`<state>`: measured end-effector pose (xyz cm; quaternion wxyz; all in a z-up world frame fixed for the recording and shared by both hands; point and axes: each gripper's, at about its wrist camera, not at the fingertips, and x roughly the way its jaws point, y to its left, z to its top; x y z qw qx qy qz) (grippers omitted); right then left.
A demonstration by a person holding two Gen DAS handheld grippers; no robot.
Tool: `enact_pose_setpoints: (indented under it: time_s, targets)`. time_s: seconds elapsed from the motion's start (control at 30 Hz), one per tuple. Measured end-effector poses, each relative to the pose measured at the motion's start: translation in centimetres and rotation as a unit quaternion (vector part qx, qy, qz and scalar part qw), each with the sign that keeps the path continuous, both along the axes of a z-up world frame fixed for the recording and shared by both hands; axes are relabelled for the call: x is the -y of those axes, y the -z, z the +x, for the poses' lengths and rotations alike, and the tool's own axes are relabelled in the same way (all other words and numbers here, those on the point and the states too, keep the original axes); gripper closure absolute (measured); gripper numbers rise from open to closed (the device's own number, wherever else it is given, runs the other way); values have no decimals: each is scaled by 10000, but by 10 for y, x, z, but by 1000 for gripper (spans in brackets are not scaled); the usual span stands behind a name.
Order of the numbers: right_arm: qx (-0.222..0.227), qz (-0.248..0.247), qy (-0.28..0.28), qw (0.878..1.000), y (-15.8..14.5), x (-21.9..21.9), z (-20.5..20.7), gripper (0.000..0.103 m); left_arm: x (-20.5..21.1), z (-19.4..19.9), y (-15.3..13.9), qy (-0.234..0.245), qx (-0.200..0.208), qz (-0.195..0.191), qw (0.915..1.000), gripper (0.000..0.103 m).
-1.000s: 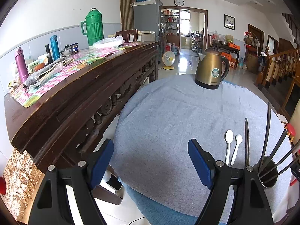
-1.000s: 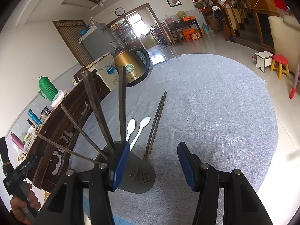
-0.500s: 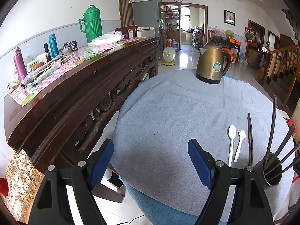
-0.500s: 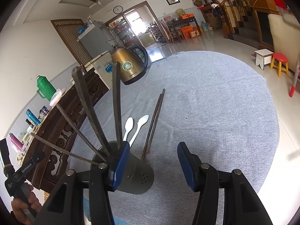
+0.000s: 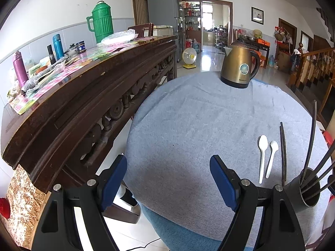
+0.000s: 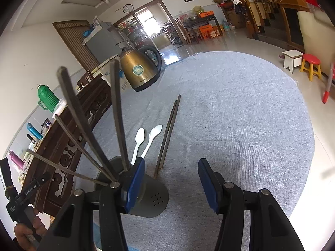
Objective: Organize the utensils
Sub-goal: 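Carry the dark grey holder with the right tool and set it on the cloth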
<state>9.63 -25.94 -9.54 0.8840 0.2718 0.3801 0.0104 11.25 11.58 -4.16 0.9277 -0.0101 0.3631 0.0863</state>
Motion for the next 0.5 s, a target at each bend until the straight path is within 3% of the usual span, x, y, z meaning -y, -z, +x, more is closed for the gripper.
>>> enact_pose_setpoints:
  time_s: [0.5]
  targets:
    - [-175,122,187,9996,14,15,18,46,7,22,18,31,-282,104,9995,21]
